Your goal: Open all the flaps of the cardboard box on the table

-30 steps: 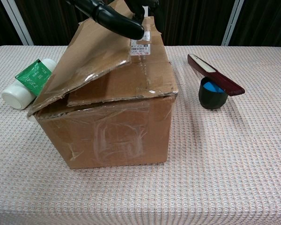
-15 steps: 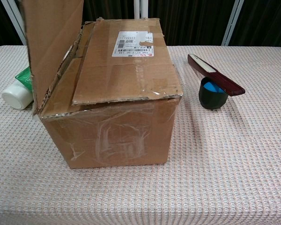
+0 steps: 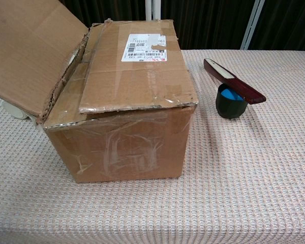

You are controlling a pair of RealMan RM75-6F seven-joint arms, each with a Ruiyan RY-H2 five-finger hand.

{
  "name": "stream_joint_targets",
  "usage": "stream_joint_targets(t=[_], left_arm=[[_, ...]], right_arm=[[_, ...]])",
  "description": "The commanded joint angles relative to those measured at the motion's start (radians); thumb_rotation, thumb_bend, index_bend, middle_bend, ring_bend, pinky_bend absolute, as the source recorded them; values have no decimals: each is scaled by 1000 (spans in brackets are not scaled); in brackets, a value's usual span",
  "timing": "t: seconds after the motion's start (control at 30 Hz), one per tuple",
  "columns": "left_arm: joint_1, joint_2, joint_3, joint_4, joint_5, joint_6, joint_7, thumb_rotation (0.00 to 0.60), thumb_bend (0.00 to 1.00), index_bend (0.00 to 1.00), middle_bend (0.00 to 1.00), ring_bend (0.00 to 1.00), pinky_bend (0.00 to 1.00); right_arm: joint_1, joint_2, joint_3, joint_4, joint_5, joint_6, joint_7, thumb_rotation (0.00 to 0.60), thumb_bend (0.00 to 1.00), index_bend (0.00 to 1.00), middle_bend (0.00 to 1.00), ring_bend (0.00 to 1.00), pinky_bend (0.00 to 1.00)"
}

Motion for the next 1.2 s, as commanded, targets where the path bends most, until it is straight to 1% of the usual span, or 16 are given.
stream_joint_targets(t=[0.03,0.1,0.23,0.27,0.33,0.4,0.5,0.53,0.6,0.7,0.77,0.87,0.93,0.97,1.07,1.2], left_arm=[[80,38,18,45,9,66,-111,0,0,99,491,81,177],[108,44,25,68,14,85,-149,0,0,99,439,81,178],[177,25,51,98,13,132,-186,2,0,99,233,80,177],[202,9,59,112,10,152,-196,9,0,99,207,80,177],[247,-22,74,142,0,194,-201,65,0,98,169,80,178],[299,-57,90,175,-15,239,-198,137,0,98,152,72,178],[365,-87,110,210,-39,290,-199,162,0,98,130,61,178],[384,-94,114,221,-44,307,-197,162,0,96,124,60,178],[425,-114,122,244,-51,348,-191,170,0,94,120,60,178],[476,-142,134,273,-58,389,-188,191,0,92,120,60,178],[502,-163,138,295,-58,410,-192,194,0,90,120,60,178],[531,-198,143,328,-50,432,-196,200,0,89,120,60,178],[543,-214,147,342,-44,435,-204,200,0,89,120,60,178],[550,-223,148,348,-40,436,-210,200,0,89,121,60,178],[561,-235,149,364,-27,439,-214,197,0,89,120,60,178],[573,-245,142,367,-23,448,-216,198,0,88,120,60,178]], right_arm=[[2,2,0,-4,-2,0,-5,600,344,0,0,0,0],[5,4,-1,-11,-8,0,-11,600,344,0,0,0,0],[22,12,-2,-21,-55,16,-3,600,347,0,0,0,0],[32,21,2,-31,-76,23,4,600,350,0,0,0,0],[60,49,13,-63,-126,36,16,600,358,0,0,0,0],[106,100,28,-130,-187,30,12,600,368,0,0,0,0],[199,193,69,-271,-264,-23,-23,600,440,0,0,0,0],[231,221,84,-320,-273,-55,-39,600,472,0,0,0,0],[309,278,123,-433,-272,-148,-79,600,497,0,0,0,0],[432,326,186,-571,-226,-308,-159,600,530,0,0,0,0],[524,327,232,-633,-172,-420,-232,600,593,0,2,0,0],[660,294,284,-685,-60,-582,-340,600,738,0,8,0,0],[744,259,308,-689,16,-669,-405,600,790,0,14,0,0],[798,233,318,-686,72,-720,-449,600,807,0,20,0,0],[922,162,321,-673,207,-815,-556,600,858,8,44,0,0],[1057,62,297,-637,353,-858,-677,600,881,72,91,0,0]])
